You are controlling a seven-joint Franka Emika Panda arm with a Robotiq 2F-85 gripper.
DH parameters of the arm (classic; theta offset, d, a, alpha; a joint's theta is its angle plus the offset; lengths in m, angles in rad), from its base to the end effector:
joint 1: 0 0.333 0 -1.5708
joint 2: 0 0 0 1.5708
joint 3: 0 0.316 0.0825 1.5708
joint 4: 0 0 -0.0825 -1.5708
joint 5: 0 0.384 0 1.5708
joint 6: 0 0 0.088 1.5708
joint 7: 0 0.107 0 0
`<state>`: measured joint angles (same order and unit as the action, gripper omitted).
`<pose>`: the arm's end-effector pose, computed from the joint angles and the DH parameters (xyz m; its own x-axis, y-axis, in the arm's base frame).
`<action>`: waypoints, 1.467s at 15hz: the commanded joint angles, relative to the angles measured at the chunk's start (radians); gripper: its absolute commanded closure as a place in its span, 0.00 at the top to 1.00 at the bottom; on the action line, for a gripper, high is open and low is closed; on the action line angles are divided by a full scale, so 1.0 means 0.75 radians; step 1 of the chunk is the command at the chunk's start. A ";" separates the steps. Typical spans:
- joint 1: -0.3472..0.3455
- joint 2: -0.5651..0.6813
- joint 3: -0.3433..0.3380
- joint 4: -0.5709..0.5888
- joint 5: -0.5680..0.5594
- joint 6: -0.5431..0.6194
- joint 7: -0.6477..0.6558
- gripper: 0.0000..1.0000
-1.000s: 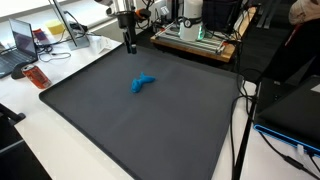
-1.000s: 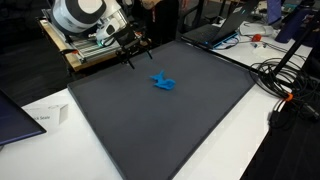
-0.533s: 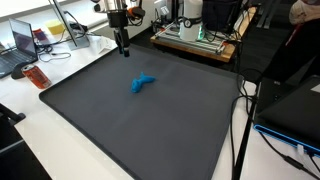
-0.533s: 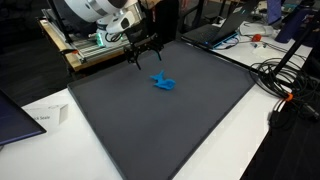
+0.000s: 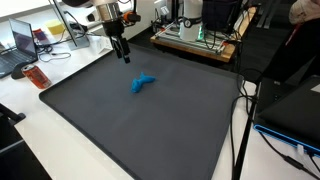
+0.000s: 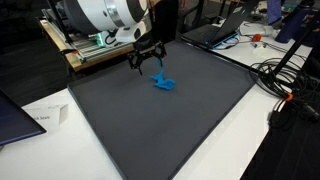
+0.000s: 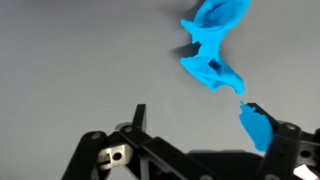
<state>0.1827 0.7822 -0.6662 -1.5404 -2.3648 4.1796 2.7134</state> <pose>0.5381 -0.1038 0.2657 0.9435 -0.3283 0.0455 -0.3137 -0.9288 -0.1971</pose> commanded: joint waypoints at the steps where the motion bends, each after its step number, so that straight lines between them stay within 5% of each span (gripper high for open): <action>1: 0.030 0.104 -0.019 0.128 0.016 0.114 0.048 1.00; 3: 0.054 0.111 -0.003 0.102 0.002 0.060 0.047 1.00; 4: 0.112 0.196 -0.111 0.207 0.077 0.162 0.048 1.00; 5: 0.085 0.130 -0.004 0.100 0.003 0.052 0.054 1.00; 7: 0.169 0.235 -0.130 0.226 0.085 0.153 0.050 1.00; 9: 0.160 0.184 -0.034 0.150 0.014 0.050 0.053 1.00; 10: 0.216 0.265 -0.140 0.253 0.094 0.135 0.052 1.00; 12: 0.216 0.237 -0.072 0.217 0.035 0.050 0.052 1.00; 13: 0.256 0.312 -0.163 0.314 0.100 0.124 0.050 1.00; 16: 0.309 0.381 -0.233 0.372 0.115 0.114 0.049 1.00; 22: 0.325 0.512 -0.265 0.507 0.072 0.112 0.050 1.00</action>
<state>0.4291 1.0957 -0.8426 -1.2520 -2.2962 4.2134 2.7133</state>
